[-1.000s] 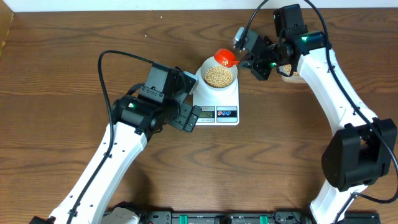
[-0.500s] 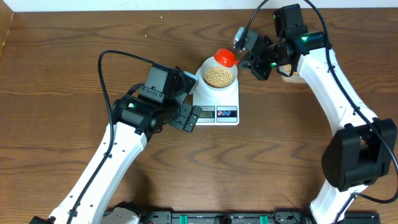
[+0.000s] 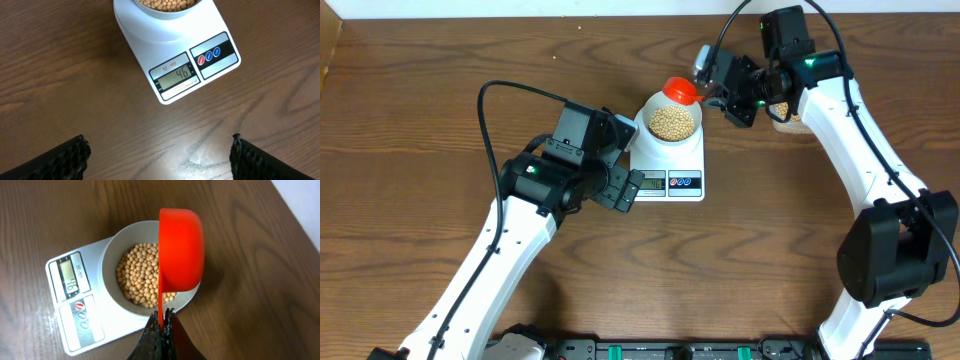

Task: Scoop item into bowl and weigh 50g on scale
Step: 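Move the red scoop with the right gripper over to the bean tub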

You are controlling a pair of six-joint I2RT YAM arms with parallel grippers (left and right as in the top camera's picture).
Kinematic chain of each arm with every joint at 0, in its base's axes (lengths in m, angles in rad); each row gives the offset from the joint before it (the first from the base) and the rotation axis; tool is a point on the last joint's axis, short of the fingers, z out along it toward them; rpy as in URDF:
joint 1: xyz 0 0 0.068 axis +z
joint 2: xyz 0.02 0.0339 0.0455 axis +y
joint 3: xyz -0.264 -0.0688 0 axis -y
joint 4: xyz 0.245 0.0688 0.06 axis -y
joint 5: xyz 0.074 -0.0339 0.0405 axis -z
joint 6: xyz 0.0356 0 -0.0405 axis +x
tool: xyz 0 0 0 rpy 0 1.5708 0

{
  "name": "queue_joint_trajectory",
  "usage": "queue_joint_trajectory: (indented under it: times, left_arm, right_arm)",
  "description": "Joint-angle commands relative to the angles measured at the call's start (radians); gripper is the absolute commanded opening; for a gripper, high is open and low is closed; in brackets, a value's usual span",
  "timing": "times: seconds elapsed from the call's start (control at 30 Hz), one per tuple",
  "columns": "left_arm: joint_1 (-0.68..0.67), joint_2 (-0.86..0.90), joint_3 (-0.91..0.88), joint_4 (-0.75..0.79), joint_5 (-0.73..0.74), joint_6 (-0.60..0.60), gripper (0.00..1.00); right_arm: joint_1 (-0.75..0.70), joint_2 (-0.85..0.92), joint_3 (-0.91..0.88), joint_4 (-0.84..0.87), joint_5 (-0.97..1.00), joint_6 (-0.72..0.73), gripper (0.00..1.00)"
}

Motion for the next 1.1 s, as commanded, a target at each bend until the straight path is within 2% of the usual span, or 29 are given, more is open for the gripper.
queue_joint_trajectory:
  times: [0.0, 0.17, 0.4, 0.77, 0.93, 1.07]
  left_arm:
    - [0.003, 0.005, -0.003, -0.002, -0.010, 0.002, 0.92]
    - [0.003, 0.005, -0.003, -0.002, -0.009, 0.002, 0.92]
    - [0.003, 0.005, -0.003, -0.002, -0.009, 0.002, 0.92]
    - [0.003, 0.005, -0.003, -0.002, -0.010, 0.002, 0.92]
    - [0.003, 0.005, -0.003, -0.002, -0.009, 0.002, 0.92]
    - [0.003, 0.005, -0.003, -0.002, -0.009, 0.002, 0.92]
  right_arm:
    - [0.005, -0.013, 0.018, 0.010, -0.007, -0.055, 0.01]
    - [0.001, -0.014, 0.018, 0.037, -0.007, -0.025, 0.01]
    - [-0.061, -0.023, 0.018, 0.138, -0.008, 0.245, 0.01]
    - [-0.241, -0.072, 0.019, 0.148, -0.006, 0.517, 0.01]
    - [-0.322, -0.073, 0.019, 0.098, 0.008, 0.565, 0.01]
    - [-0.362, -0.075, 0.019, 0.031, 0.111, 0.564, 0.01]
